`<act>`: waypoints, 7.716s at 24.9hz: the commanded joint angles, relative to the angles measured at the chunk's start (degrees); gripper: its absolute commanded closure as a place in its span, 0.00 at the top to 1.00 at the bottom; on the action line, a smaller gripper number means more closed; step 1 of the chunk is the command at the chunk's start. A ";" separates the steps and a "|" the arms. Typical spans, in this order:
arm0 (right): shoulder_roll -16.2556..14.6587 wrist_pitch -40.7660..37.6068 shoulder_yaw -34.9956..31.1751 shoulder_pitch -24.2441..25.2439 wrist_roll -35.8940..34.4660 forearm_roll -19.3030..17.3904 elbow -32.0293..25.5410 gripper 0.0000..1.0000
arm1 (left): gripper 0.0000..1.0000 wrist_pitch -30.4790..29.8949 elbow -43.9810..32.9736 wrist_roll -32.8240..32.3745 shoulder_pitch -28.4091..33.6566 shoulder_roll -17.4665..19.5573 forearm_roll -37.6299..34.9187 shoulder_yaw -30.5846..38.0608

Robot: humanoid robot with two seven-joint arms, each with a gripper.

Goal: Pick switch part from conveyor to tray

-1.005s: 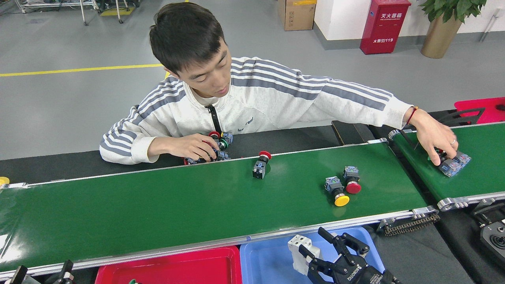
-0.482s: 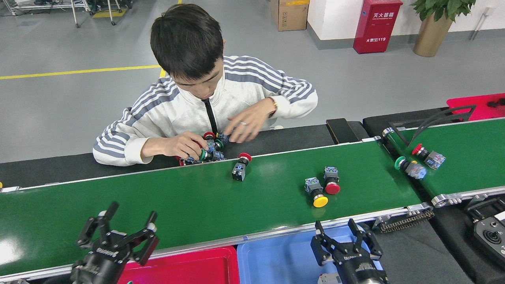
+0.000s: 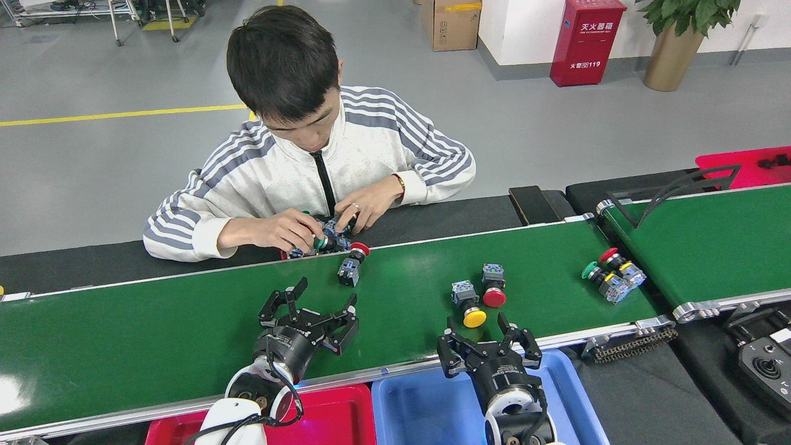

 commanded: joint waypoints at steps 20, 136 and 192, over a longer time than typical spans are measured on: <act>1.60 -1.98 1.24 -13.21 -4.14 -3.54 15.48 0.97 | 0.06 6.32 20.09 1.76 -12.06 -0.24 4.93 5.53; -6.75 7.24 11.09 12.80 -21.63 -5.56 -9.57 1.00 | 1.00 -20.05 -39.94 -1.49 38.74 0.20 8.45 36.30; -8.24 5.05 6.60 12.10 -19.44 -2.92 -8.61 1.00 | 1.00 -7.65 -34.76 -5.97 26.70 -1.12 -3.68 15.64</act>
